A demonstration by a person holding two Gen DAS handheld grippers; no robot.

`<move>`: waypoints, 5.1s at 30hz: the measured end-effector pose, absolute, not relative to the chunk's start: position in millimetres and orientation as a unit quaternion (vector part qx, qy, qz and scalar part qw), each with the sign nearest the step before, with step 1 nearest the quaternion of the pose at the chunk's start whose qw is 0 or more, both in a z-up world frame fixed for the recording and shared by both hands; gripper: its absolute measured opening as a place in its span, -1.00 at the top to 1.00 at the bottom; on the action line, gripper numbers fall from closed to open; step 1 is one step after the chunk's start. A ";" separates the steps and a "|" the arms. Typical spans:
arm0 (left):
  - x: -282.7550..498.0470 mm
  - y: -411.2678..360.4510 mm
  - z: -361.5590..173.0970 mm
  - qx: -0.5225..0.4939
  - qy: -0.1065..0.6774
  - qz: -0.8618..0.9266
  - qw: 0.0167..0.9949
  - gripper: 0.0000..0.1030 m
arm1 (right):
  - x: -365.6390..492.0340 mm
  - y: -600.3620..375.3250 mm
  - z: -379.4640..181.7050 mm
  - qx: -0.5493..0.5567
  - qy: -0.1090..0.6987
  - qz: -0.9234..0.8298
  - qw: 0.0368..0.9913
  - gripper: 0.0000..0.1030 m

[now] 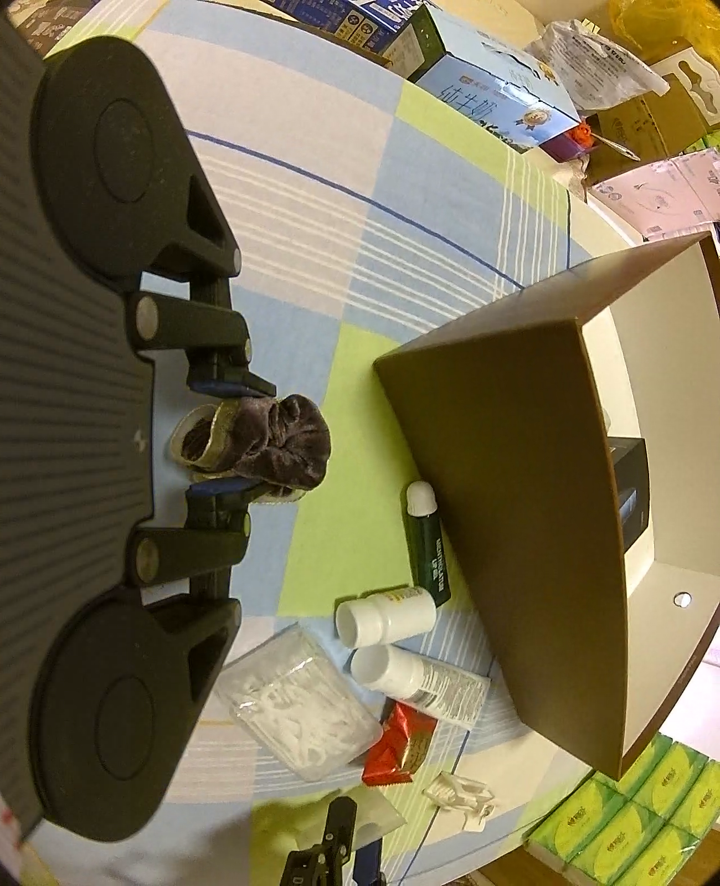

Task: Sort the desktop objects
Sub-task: 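Carry the cup and scrunchie over the cardboard box with both tools, then open the left tool to drop the scrunchie while the right tool releases the cup in the box, then withdraw both open tools up and away from the cardboard box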

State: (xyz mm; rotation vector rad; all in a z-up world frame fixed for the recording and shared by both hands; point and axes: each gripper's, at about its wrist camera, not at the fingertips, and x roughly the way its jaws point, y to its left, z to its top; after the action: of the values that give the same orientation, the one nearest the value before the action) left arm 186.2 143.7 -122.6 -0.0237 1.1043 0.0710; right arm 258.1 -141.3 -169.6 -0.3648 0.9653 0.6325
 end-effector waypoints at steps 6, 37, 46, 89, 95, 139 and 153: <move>177.4 141.5 -117.9 -0.013 0.523 0.030 0.852 0.55 | 251.2 -149.6 -157.1 -0.131 0.464 0.299 0.824 0.24; 200.5 138.8 5.9 -0.005 0.405 -0.014 0.914 0.55 | 286.1 -98.9 -45.0 -0.079 0.389 0.402 0.825 0.23; 247.3 148.7 17.3 0.007 0.390 -0.015 0.921 0.55 | 327.5 -59.5 -24.6 -0.085 0.349 0.412 0.837 0.23; 359.9 154.8 -70.8 0.016 0.538 0.011 0.843 -0.13 | 424.9 10.1 -116.3 -0.194 0.439 0.374 0.793 0.23; 363.7 156.0 -72.7 0.015 0.539 0.013 0.842 -0.13 | 427.3 12.4 -123.2 -0.203 0.447 0.374 0.787 0.23; 319.2 125.1 -12.5 0.020 0.473 0.055 0.879 -0.71 | 357.8 -28.1 -54.9 -0.165 0.356 0.373 0.840 -0.96; 259.6 99.0 24.0 0.014 0.433 0.080 0.898 -0.71 | 308.1 -69.2 -19.4 -0.126 0.328 0.383 0.855 -0.96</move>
State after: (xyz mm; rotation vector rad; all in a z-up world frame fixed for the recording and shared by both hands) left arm 259.6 99.0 24.0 0.0281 0.8978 0.1648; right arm 308.1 -69.2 -19.4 -0.2652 0.6889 0.8052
